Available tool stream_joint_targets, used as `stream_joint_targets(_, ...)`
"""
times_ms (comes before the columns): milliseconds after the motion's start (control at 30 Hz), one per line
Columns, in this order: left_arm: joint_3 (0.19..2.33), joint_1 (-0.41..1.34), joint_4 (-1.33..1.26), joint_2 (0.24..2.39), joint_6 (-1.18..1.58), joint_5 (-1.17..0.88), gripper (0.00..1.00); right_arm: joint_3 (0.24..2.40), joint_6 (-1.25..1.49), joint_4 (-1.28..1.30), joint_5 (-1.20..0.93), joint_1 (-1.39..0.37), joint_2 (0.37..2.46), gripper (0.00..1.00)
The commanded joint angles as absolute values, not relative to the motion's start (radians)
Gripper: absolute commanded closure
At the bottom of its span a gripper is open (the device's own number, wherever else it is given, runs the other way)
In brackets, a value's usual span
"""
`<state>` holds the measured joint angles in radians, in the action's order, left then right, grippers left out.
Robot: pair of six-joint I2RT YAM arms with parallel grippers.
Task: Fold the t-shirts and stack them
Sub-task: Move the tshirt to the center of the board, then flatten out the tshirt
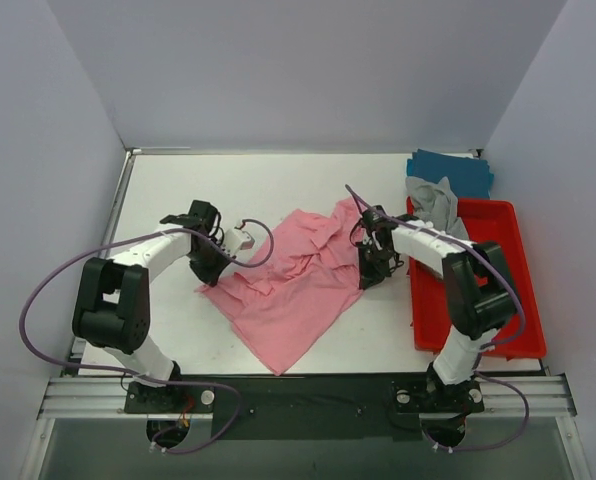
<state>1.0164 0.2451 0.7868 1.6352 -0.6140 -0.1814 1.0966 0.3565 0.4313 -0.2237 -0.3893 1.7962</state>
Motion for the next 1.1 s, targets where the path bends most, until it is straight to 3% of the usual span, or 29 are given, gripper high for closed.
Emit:
stream_joint_targets(0,1.15,0.241,0.753,1.657,-0.6,-0.228,1.0,0.968,0.394,0.595,-0.337,-0.464,1.622,1.0)
stream_joint_targets(133,1.206,0.255,0.799,1.674,-0.623,-0.287,1.0,0.96,0.301,0.802,-0.515,-0.524,1.53,1.0)
stream_joint_targets(167,1.204,0.261,0.805,1.677,-0.632,-0.288,1.0,1.003,0.272,0.839,-0.55,-0.526,1.502,0.95)
stream_joint_targets(200,1.201,0.261,0.805,1.68,-0.637,-0.296,1.0,1.029,0.218,0.898,-0.578,-0.526,1.481,0.67)
stream_joint_targets(233,1.2,0.261,0.805,1.68,-0.644,-0.299,1.0,1.111,0.197,0.919,-0.575,-0.525,1.45,0.52)
stream_joint_targets(267,1.198,0.262,0.805,1.684,-0.647,-0.302,1.0,1.165,0.155,0.948,-0.549,-0.522,1.441,0.23)
stream_joint_targets(300,1.198,0.262,0.804,1.686,-0.647,-0.301,1.0,1.254,0.146,0.953,-0.531,-0.517,1.436,0.03)
stream_joint_targets(333,1.203,0.262,0.804,1.69,-0.647,-0.301,1.0,1.309,0.12,0.951,-0.494,-0.512,1.443,0.0)
stream_joint_targets(467,1.215,0.265,0.81,1.697,-0.643,-0.296,1.0,1.555,0.074,0.896,-0.401,-0.465,1.664,0.02)
stream_joint_targets(633,1.212,0.267,0.811,1.68,-0.632,-0.293,1.0,1.807,0.127,0.824,-0.272,-0.385,1.96,0.32)
stream_joint_targets(667,1.212,0.267,0.811,1.678,-0.626,-0.293,1.0,1.856,0.141,0.812,-0.246,-0.377,2.023,0.34)
stream_joint_targets(800,1.209,0.267,0.813,1.675,-0.614,-0.298,1.0,1.991,0.163,0.792,-0.158,-0.371,2.208,0.36)
stream_joint_targets(1000,1.215,0.268,0.811,1.683,-0.604,-0.29,1.0,2.031,0.173,0.769,-0.25,-0.379,2.345,0.37)
stream_joint_targets(1067,1.219,0.268,0.815,1.683,-0.598,-0.293,1.0,2.007,0.184,0.761,-0.271,-0.388,2.352,0.46)
